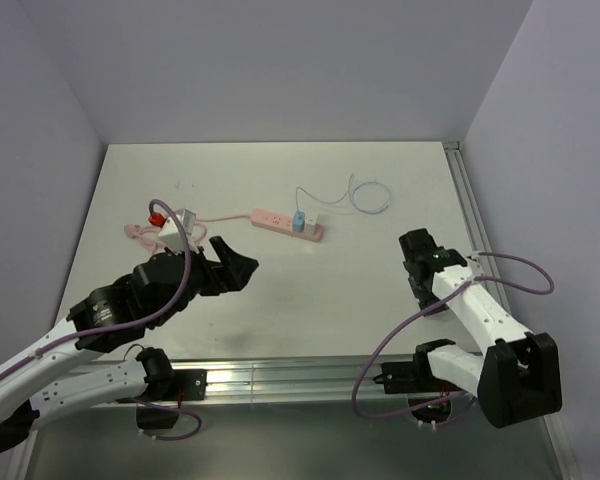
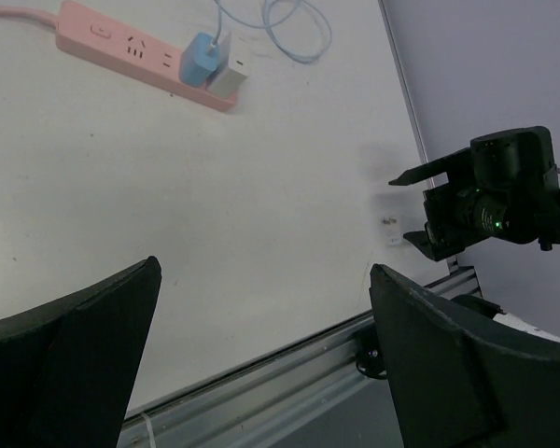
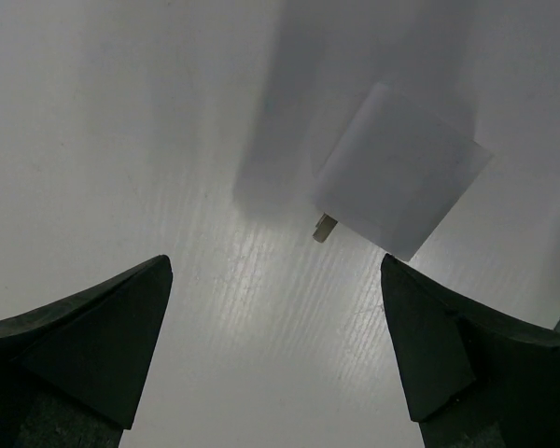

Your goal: Insert the plug

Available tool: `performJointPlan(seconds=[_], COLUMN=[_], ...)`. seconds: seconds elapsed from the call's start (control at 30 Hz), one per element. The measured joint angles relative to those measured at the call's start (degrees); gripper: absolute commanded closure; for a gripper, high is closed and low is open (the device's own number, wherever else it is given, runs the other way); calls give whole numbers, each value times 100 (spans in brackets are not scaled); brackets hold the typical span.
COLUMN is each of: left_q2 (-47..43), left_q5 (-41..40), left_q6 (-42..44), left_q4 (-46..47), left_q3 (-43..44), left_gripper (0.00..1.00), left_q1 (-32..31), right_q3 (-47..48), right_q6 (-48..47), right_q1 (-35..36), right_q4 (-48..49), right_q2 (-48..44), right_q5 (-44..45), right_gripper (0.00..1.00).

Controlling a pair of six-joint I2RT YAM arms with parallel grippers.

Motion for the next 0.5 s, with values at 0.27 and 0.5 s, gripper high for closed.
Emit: performJointPlan(seconds=[0.27, 0.5], left_q2=[129, 240], left_q5=[278, 424], left_q6=[-166, -170], left_q4=[50, 190], left_q3=[-203, -203], left_gripper=[1, 0], left_q1=[0, 0], right_q3=[-223, -767], right_q6=[129, -170], right_q1=[-629, -1296], right_q4=[168, 562], right_q2=[131, 496], right_q5=[7, -125], right_gripper=[0, 1])
